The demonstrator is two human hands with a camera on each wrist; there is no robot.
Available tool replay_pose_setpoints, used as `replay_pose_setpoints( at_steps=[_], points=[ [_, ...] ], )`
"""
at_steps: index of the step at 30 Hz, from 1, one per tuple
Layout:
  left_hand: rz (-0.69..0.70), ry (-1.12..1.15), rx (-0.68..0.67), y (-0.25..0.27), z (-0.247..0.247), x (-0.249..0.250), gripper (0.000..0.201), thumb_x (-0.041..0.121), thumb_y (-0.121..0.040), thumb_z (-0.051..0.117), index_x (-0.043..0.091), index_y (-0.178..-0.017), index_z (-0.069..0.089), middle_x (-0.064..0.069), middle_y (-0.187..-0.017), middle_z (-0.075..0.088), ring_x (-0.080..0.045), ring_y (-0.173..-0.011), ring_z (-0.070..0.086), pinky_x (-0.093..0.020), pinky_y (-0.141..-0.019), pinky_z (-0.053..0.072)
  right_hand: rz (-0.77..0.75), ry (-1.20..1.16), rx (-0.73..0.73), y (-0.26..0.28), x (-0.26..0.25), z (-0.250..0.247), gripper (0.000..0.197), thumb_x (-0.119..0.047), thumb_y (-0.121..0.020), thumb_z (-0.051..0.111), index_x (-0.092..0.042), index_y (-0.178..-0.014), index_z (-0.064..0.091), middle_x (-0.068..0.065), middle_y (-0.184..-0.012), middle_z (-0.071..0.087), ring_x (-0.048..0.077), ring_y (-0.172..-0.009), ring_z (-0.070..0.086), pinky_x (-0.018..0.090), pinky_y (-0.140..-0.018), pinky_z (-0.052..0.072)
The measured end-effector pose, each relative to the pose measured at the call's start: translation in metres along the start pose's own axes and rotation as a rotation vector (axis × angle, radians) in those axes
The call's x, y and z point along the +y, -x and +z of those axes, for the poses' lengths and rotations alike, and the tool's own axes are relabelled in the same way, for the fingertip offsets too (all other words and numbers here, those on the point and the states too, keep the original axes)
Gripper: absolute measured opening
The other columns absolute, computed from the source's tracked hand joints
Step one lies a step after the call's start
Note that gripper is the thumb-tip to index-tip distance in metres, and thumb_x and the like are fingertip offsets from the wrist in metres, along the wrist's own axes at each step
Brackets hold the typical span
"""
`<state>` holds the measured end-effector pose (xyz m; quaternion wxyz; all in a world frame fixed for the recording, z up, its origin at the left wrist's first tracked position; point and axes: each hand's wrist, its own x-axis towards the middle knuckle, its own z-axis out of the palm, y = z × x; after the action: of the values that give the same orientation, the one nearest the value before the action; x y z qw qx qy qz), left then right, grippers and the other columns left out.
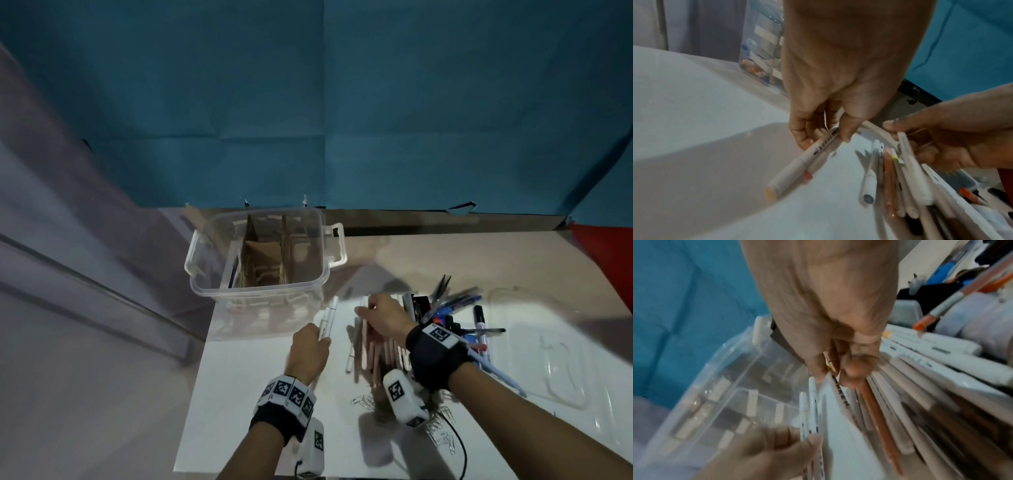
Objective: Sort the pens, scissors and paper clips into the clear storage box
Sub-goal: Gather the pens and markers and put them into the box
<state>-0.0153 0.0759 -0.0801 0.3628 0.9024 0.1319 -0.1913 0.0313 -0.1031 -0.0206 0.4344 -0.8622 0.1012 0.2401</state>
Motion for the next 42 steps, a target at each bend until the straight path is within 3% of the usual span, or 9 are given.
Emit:
replay_pose_setpoints(
  at_steps=[4, 11, 16, 18, 23, 26, 31, 36, 42],
  points=[
    [-0.025, 0.064, -0.009, -0.005, 0.001, -0.006, 0.016, 0.024, -0.088, 0.053, 0.013, -0.098, 0.056, -0.009, -0.099, 0.066, -0.028, -0.093, 0.066, -0.045, -0.084, 0.056, -0.013, -0.045, -0.015, -0.005, -0.006, 0.003, 0.021, -0.024, -0.101, 0.05, -0.004, -0.094, 0.053, 0.003, -0.07, 0.047, 0.025, -0.065, 0.056, 0.047, -0.071, 0.058],
    [-0.066, 0.089, -0.004, -0.01, 0.002, -0.009, 0.019, 0.028, -0.078, 0.052, 0.014, -0.09, 0.059, -0.007, -0.091, 0.068, -0.023, -0.08, 0.07, -0.046, -0.077, 0.059, 0.034, 0.377, 0.042, 0.003, -0.011, 0.049, 0.023, -0.024, -0.095, 0.062, -0.006, -0.109, 0.057, 0.014, -0.115, 0.06, 0.029, -0.102, 0.063, 0.031, -0.075, 0.047],
    [-0.07, 0.048, -0.047, -0.023, 0.007, -0.019, 0.018, 0.026, -0.078, 0.053, 0.012, -0.087, 0.06, -0.012, -0.093, 0.067, -0.029, -0.085, 0.069, -0.048, -0.079, 0.059, 0.067, 0.426, 0.004, 0.001, -0.02, 0.059, 0.022, -0.011, -0.096, 0.055, -0.004, -0.117, 0.053, 0.014, -0.123, 0.056, 0.03, -0.109, 0.06, 0.031, -0.08, 0.048],
    [-0.043, 0.01, -0.089, -0.009, -0.006, -0.004, 0.015, 0.02, -0.084, 0.055, 0.01, -0.093, 0.061, -0.013, -0.098, 0.067, -0.028, -0.086, 0.069, -0.046, -0.081, 0.059, 0.088, 0.374, -0.036, 0.001, -0.023, 0.05, 0.023, -0.011, -0.096, 0.056, -0.003, -0.117, 0.051, 0.012, -0.116, 0.058, 0.027, -0.102, 0.062, 0.029, -0.078, 0.052],
    [0.055, 0.028, -0.178, 0.03, -0.05, 0.047, 0.01, 0.005, -0.095, 0.053, 0.004, -0.101, 0.06, -0.012, -0.103, 0.068, -0.014, -0.073, 0.075, -0.031, -0.059, 0.059, 0.105, -0.005, -0.158, 0.018, -0.021, -0.015, 0.008, -0.01, -0.099, 0.052, -0.002, -0.1, 0.055, 0.011, -0.075, 0.064, 0.014, -0.047, 0.055, 0.023, -0.043, 0.043],
    [0.163, 0.08, -0.226, 0.058, -0.084, 0.08, 0.004, 0.01, -0.096, 0.058, 0.013, -0.093, 0.059, -0.008, -0.096, 0.072, -0.008, -0.074, 0.075, -0.033, -0.069, 0.06, 0.032, -0.147, -0.171, 0.037, -0.035, -0.06, 0.012, -0.014, -0.1, 0.051, -0.017, -0.112, 0.054, 0.01, -0.083, 0.064, 0.012, -0.054, 0.056, 0.022, -0.047, 0.046],
    [0.303, 0.209, -0.225, 0.088, -0.174, 0.116, 0.017, 0.018, -0.097, 0.064, 0.016, -0.114, 0.064, -0.006, -0.097, 0.075, -0.01, -0.082, 0.076, -0.029, -0.073, 0.058, -0.125, -0.04, -0.036, 0.045, -0.085, -0.103, 0.015, -0.026, -0.102, 0.051, -0.017, -0.094, 0.061, -0.003, -0.073, 0.055, 0.01, -0.061, 0.051, 0.022, -0.056, 0.043],
    [0.175, 0.236, 0.063, 0.05, -0.251, 0.087, 0.01, -0.002, -0.088, 0.07, 0.005, -0.096, 0.067, -0.018, -0.087, 0.076, -0.026, -0.072, 0.077, -0.034, -0.063, 0.062, -0.326, 0.047, -0.079, 0.032, -0.157, -0.071, 0.026, -0.021, -0.095, 0.065, -0.006, -0.073, 0.065, -0.002, -0.057, 0.057, 0.005, -0.042, 0.053, 0.017, -0.044, 0.043],
    [-0.005, -0.009, 0.159, 0.002, -0.287, 0.049, 0.013, 0.008, -0.077, 0.079, 0.002, -0.085, 0.072, -0.016, -0.081, 0.076, -0.028, -0.071, 0.073, -0.038, -0.066, 0.058, -0.389, 0.099, -0.241, 0.014, -0.236, 0.01, 0.023, -0.018, -0.089, 0.071, -0.005, -0.071, 0.063, 0.006, -0.054, 0.06, 0.016, -0.041, 0.054, 0.021, -0.042, 0.043]
  ],
)
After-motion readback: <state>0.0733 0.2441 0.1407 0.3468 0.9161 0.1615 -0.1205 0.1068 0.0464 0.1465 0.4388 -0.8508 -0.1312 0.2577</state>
